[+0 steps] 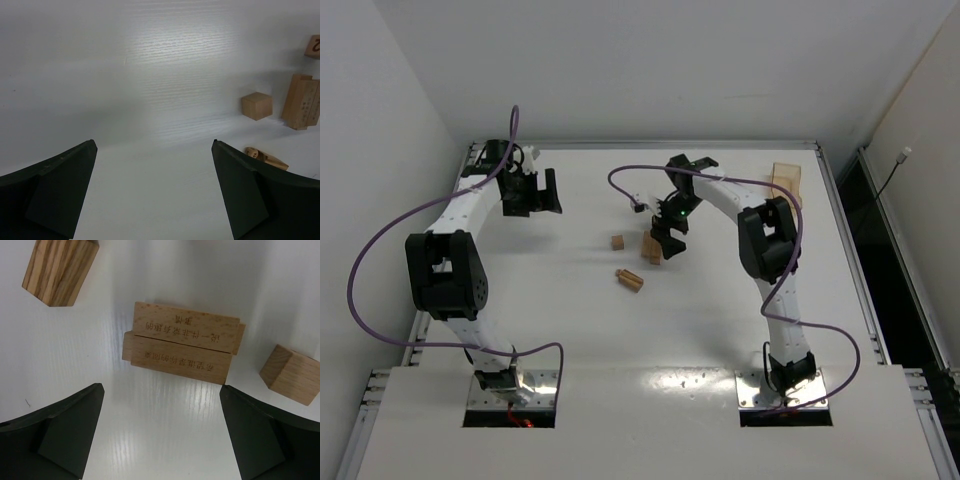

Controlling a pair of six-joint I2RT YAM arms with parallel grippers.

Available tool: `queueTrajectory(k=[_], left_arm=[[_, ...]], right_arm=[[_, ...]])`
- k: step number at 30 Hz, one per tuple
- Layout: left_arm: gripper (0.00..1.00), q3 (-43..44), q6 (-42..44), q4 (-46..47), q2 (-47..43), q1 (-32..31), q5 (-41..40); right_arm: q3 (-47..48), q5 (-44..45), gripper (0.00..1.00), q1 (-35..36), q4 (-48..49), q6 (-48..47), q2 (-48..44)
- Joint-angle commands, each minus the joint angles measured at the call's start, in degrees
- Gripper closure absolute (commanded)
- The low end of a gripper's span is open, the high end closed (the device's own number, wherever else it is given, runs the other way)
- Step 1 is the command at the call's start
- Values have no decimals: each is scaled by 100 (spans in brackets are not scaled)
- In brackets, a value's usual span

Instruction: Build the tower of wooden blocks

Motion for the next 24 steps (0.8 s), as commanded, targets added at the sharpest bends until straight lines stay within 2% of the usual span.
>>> queueTrajectory(k=[1, 11, 24], left_arm=[[0, 100, -27, 112, 28, -30, 107], [0, 100, -80, 165, 28, -30, 107], [0, 47, -80, 218, 81, -30, 159]], right_arm=[[211, -255, 0, 34, 215, 152, 2], [527, -97, 0, 34, 225, 311, 230], [255, -150, 0, 34, 145, 56, 55]])
